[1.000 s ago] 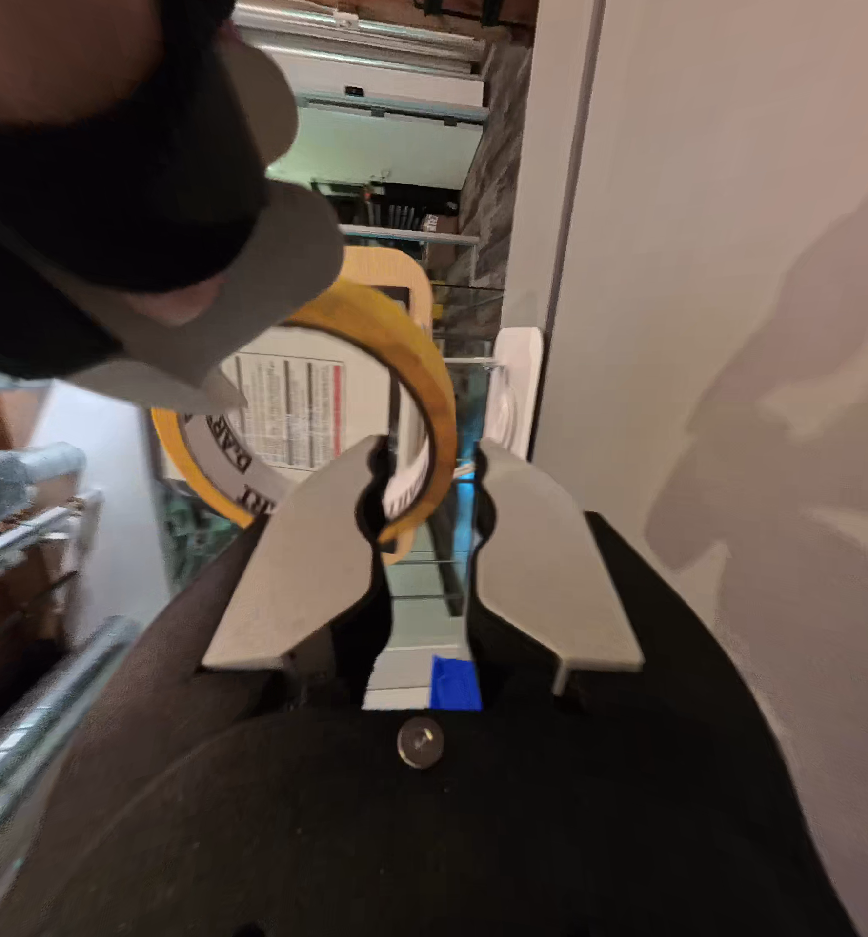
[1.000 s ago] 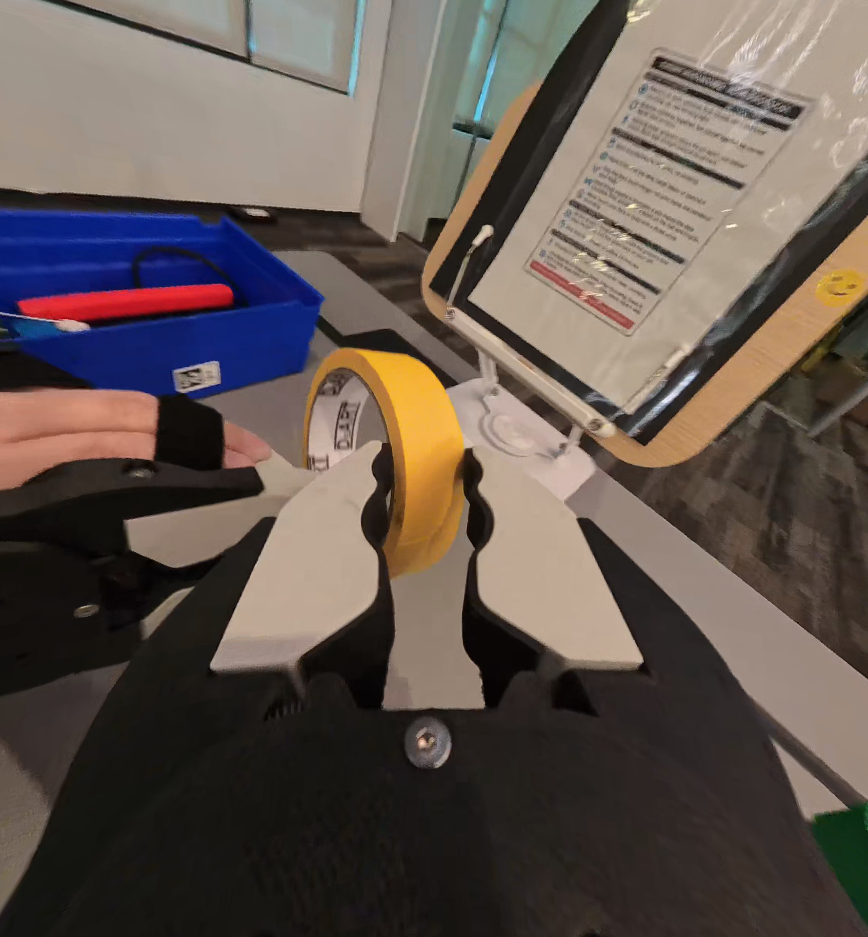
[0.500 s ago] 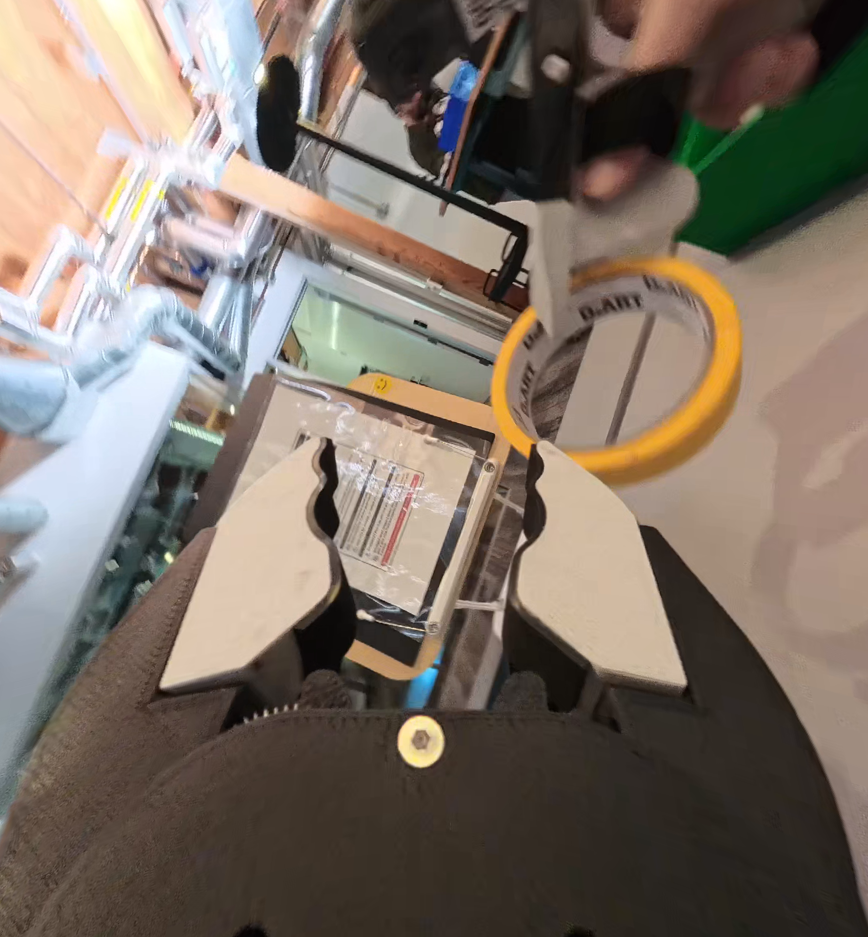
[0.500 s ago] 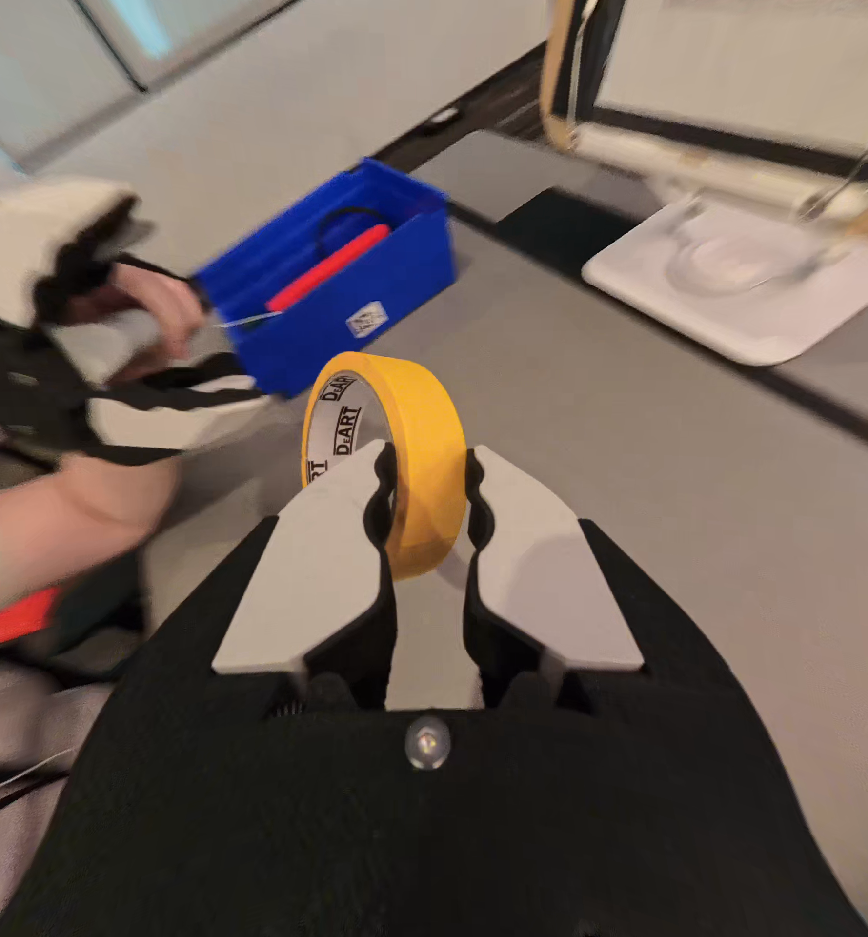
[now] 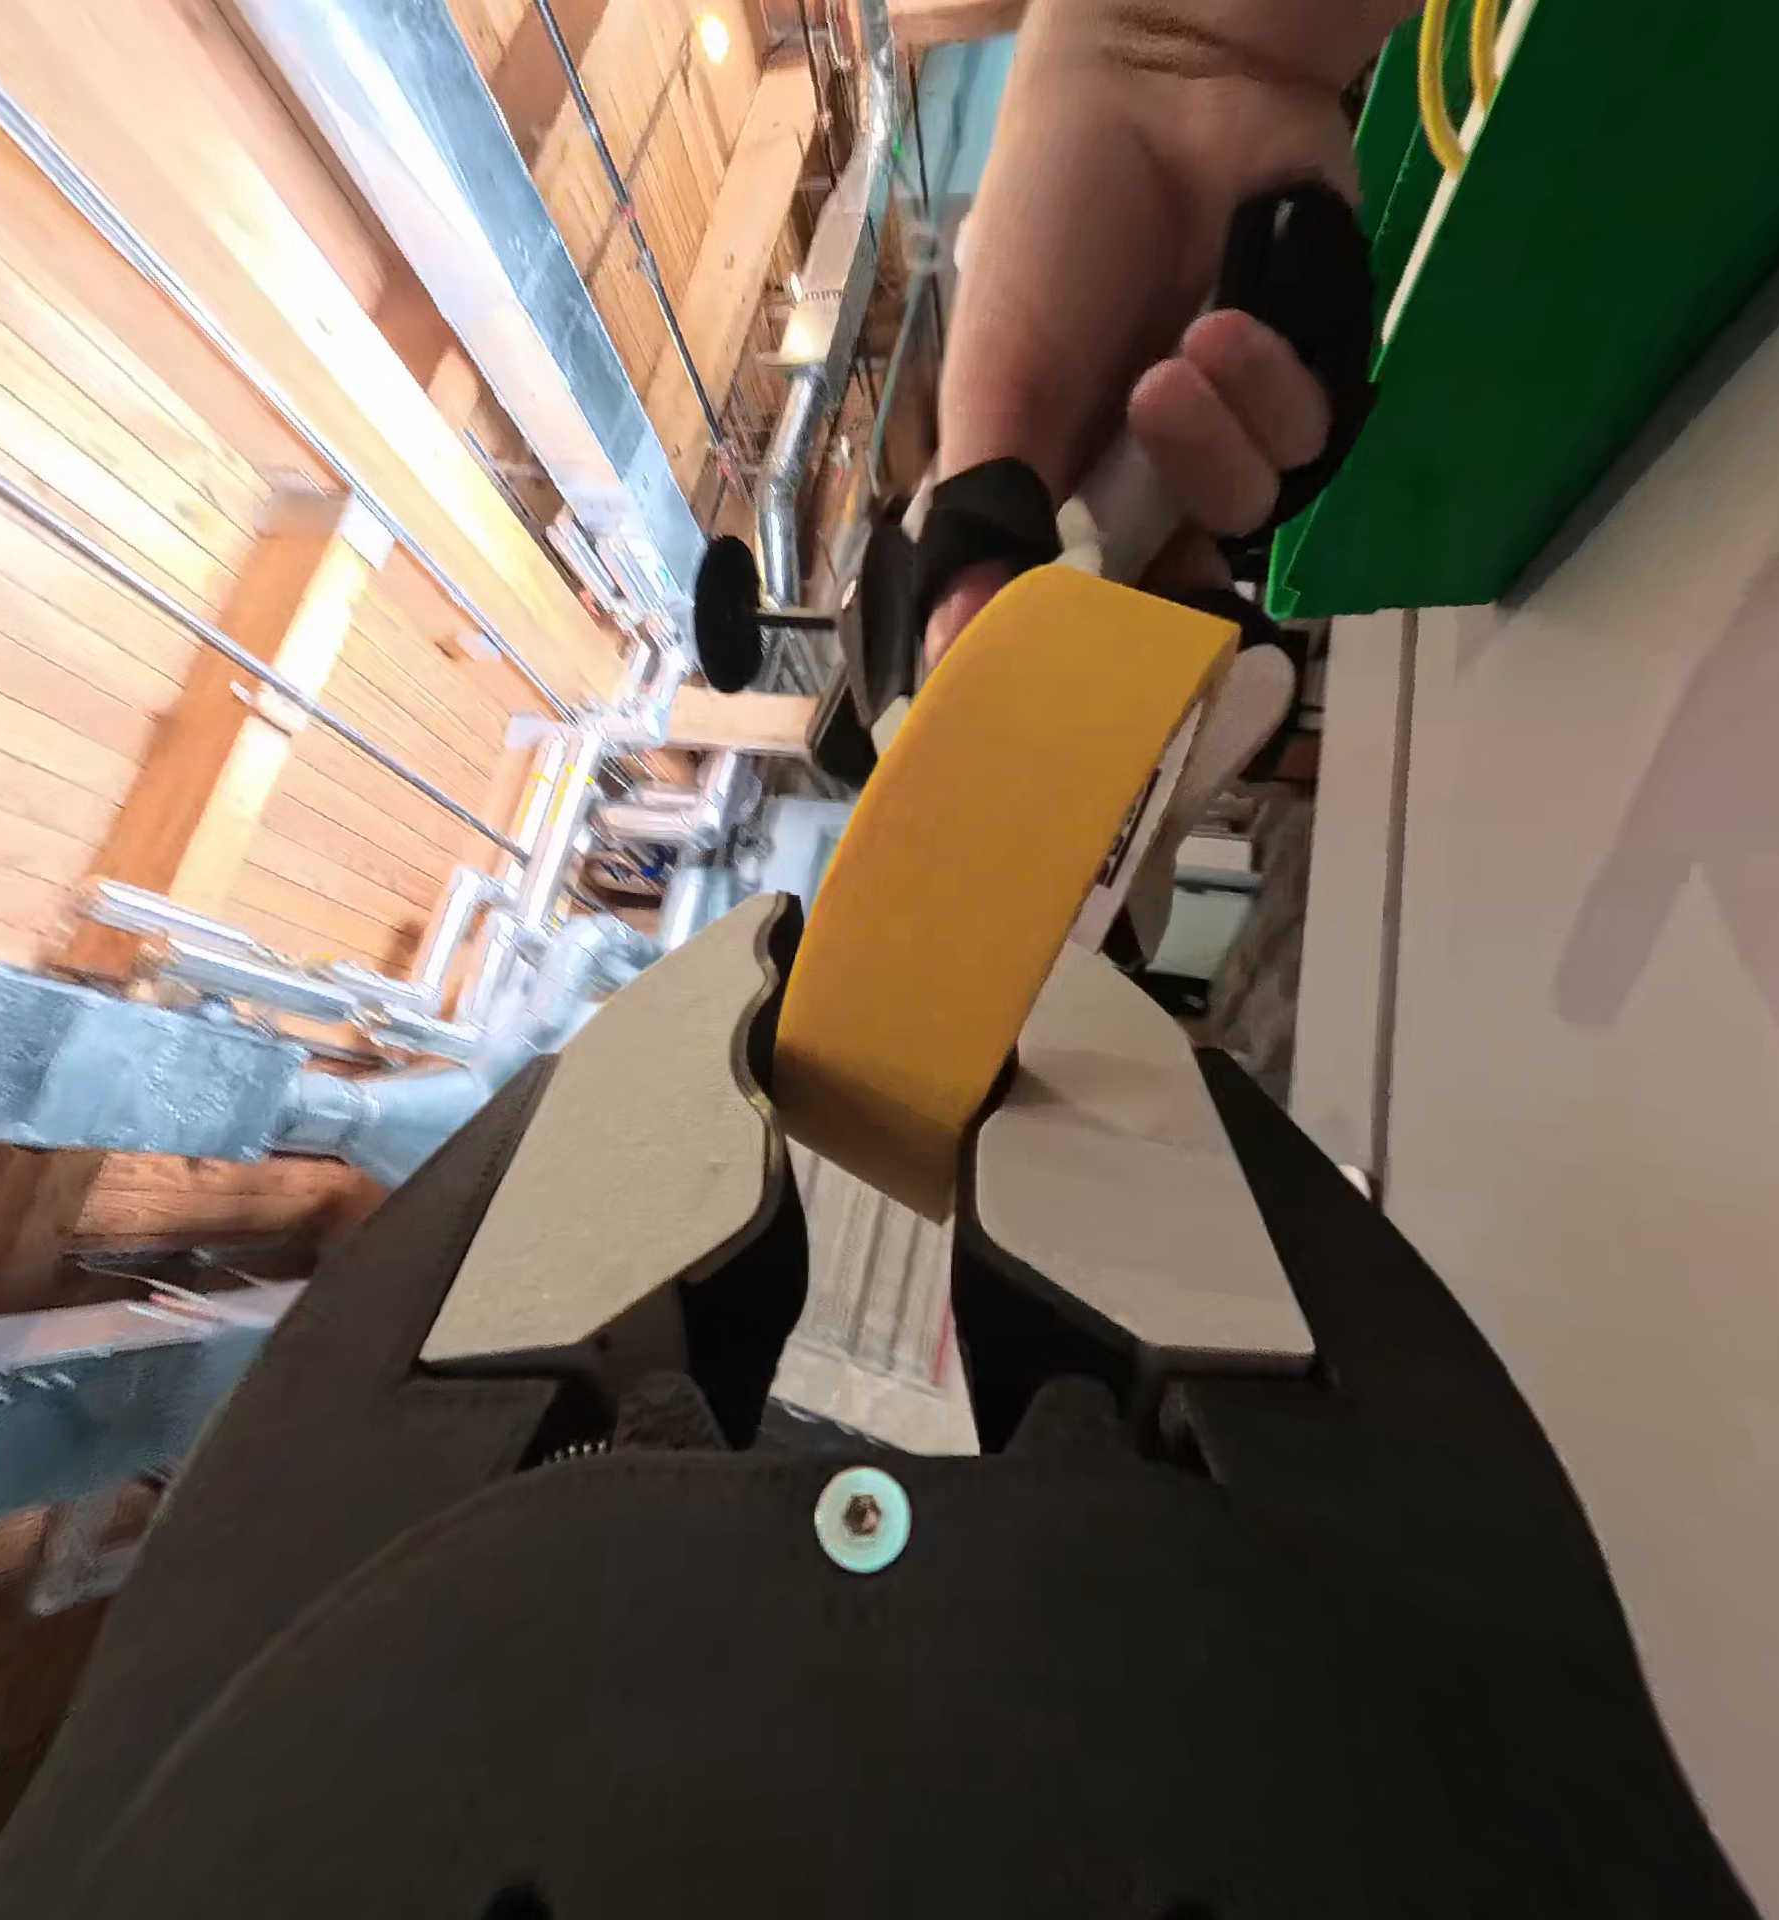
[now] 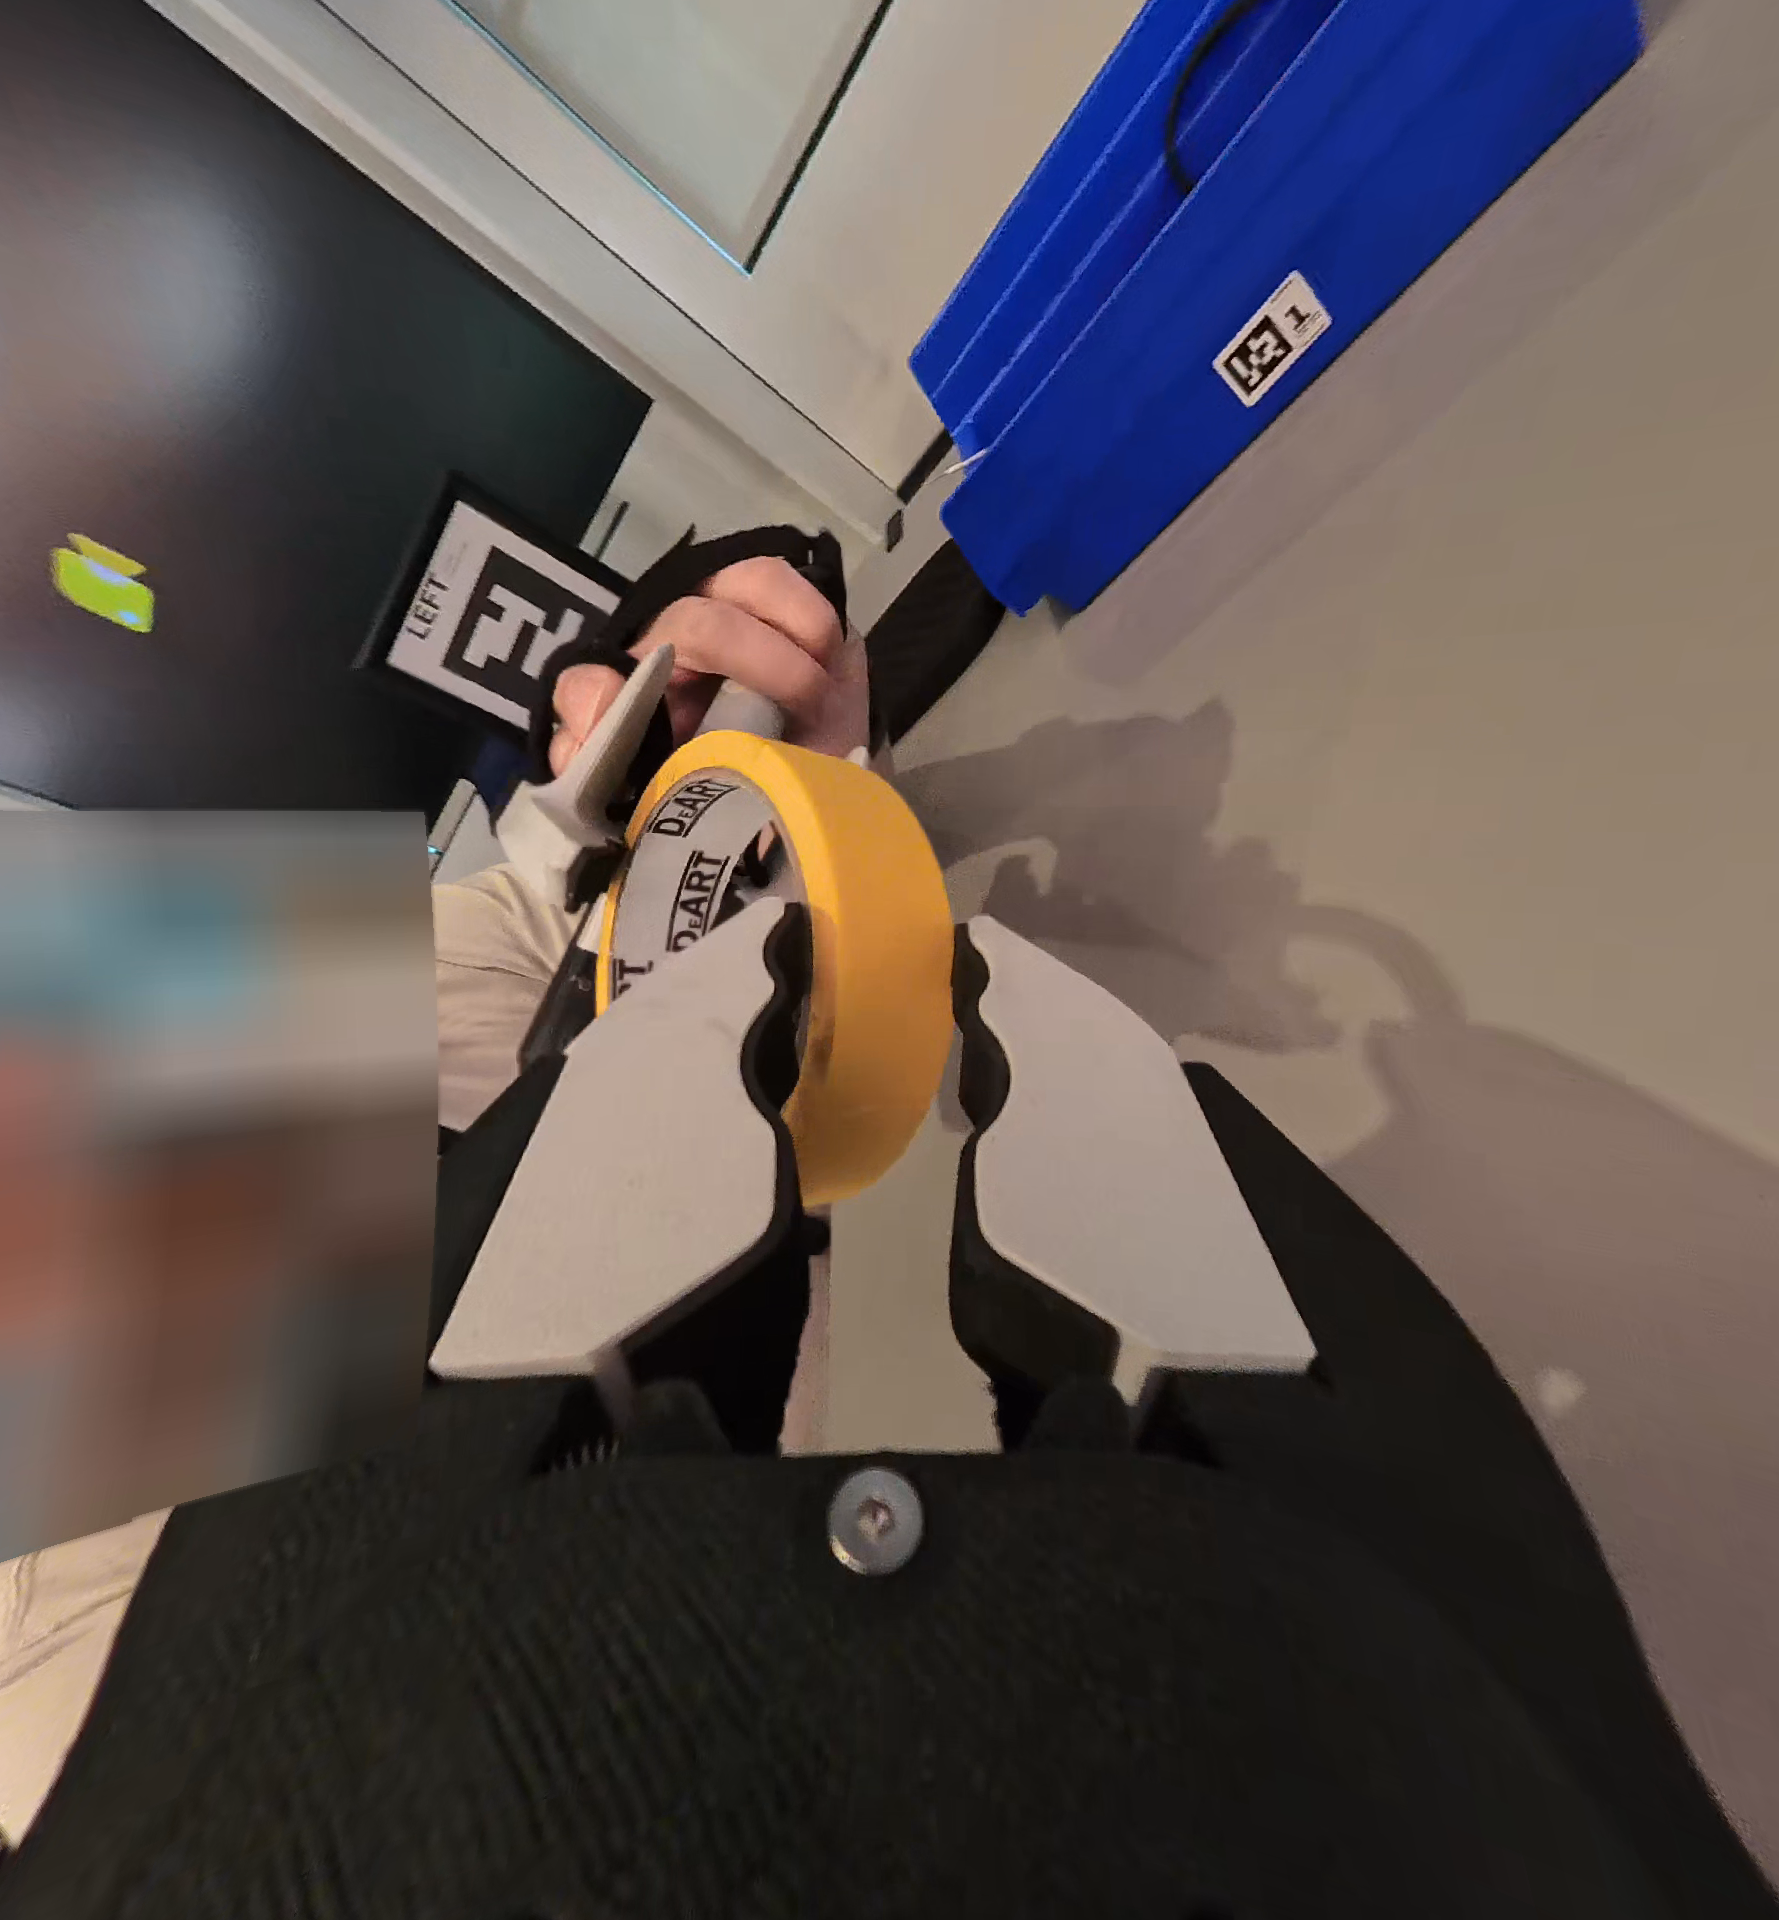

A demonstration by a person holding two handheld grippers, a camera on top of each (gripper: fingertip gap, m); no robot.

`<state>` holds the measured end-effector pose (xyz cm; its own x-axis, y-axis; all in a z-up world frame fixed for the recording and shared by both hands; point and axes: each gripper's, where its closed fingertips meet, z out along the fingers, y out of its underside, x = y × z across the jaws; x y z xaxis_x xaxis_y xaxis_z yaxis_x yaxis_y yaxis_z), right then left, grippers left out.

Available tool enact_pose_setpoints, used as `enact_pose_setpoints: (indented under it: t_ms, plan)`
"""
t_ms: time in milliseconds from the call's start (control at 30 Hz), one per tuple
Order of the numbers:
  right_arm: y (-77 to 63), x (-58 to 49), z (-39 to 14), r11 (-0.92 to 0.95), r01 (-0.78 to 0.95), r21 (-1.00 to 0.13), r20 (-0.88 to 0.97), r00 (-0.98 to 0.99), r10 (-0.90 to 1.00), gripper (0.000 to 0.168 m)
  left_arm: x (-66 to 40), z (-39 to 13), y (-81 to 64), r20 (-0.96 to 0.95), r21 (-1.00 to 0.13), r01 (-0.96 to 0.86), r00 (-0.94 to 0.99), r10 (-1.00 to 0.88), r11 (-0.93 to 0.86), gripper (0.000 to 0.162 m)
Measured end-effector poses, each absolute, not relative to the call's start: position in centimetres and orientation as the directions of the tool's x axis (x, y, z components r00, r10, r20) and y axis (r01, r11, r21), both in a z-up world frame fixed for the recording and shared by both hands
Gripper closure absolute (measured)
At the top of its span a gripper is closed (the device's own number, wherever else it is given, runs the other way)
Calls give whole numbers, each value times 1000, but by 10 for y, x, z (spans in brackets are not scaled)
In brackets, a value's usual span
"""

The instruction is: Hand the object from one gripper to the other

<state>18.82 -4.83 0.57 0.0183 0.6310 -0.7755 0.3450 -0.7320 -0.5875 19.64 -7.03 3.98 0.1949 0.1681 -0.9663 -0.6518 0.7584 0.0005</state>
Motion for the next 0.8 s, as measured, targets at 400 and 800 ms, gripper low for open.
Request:
enact_pose_setpoints:
  t_ms: [400,800]
  plan:
    - [13,228,97,-242,-207,-948,-293,268,918,117,135,66,6,-417,-909,-340,730,-541,243,134]
    - [-19,128,70,-202,-198,-959,-245,227,943,99,103,70,26,558,-823,447,516,-650,-351,135]
